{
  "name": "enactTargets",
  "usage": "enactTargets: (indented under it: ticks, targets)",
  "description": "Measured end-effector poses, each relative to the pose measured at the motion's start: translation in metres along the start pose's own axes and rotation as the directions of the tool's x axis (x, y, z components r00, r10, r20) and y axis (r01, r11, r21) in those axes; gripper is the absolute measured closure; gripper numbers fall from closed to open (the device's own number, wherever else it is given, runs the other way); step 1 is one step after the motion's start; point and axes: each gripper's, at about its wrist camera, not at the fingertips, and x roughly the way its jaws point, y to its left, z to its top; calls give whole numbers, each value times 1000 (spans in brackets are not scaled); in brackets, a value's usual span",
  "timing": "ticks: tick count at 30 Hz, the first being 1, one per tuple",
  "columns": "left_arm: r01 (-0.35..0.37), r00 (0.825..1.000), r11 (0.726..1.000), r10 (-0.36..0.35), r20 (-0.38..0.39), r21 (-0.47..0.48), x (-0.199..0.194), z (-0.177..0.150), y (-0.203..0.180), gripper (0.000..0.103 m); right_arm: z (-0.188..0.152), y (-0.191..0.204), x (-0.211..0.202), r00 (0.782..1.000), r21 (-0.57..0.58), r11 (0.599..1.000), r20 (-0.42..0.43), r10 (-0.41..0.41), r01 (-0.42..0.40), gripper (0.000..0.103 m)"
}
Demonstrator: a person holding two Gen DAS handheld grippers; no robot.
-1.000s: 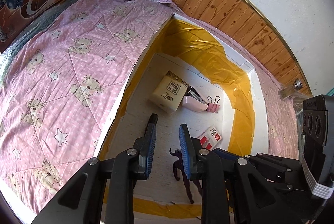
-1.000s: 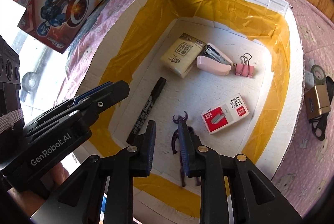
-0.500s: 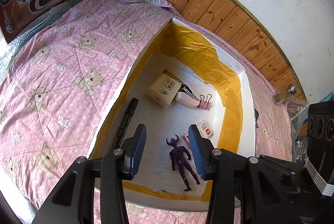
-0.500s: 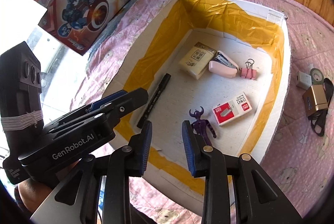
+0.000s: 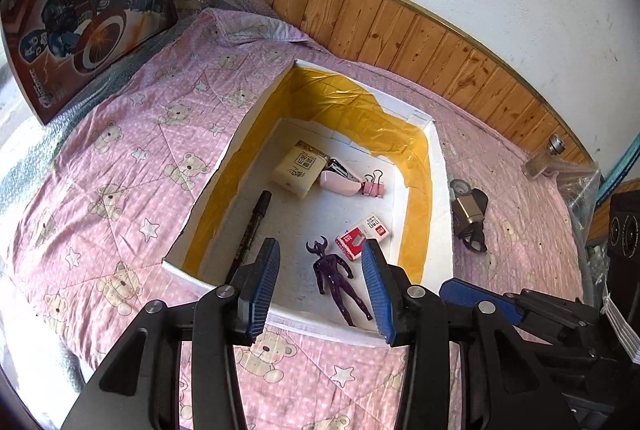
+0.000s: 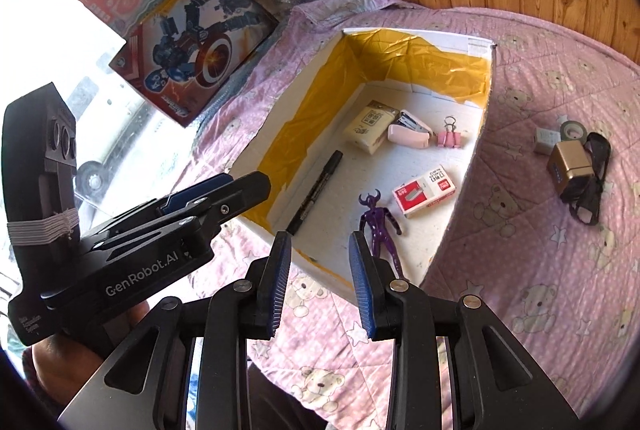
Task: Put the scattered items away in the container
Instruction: 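Withdraw both open tools from the box toward the gold speaker and glasses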
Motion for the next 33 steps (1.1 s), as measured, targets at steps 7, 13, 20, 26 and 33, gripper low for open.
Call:
enactTargets:
  ticks: [7,13,20,26,33]
  targets:
    - [-23,999,996,19,45,83,-25,-10,-33,54,-20,-7,-35,997,13,999,70,28,-29,71]
    - [-25,998,991,17,64,128,-39,-24,-62,54,-42,-19,-56,994,42,998,103,48,-53,69]
    - [-21,998,986,10,66,165,-49,-43,-84,51,-68,-30,-78,986,75,994,149,69,-81,68]
    - [2,999,981,-10,43,195,-46,-57,-108,46,-91,-56,-99,977,138,984,195,85,-113,68]
    - [26,1000,973,-26,-1,229,-26,-68,-144,45,-113,-99,-119,968,230,965,242,69,-126,68]
